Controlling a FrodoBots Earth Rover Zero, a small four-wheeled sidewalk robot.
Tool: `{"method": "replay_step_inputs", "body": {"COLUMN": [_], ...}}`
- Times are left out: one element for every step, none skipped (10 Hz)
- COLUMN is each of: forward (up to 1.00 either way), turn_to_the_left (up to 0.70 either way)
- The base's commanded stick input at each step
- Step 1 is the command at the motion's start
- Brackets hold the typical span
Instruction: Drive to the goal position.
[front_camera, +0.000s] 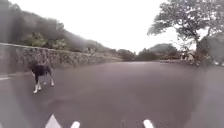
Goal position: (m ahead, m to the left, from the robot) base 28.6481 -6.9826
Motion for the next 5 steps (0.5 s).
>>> {"method": "replay_step_inputs", "body": {"forward": [0.50, 0.50, 0.50, 0.50, 0.50], "turn_to_the_left": [0.00, 0.00, 0.00, 0.00, 0.00]}}
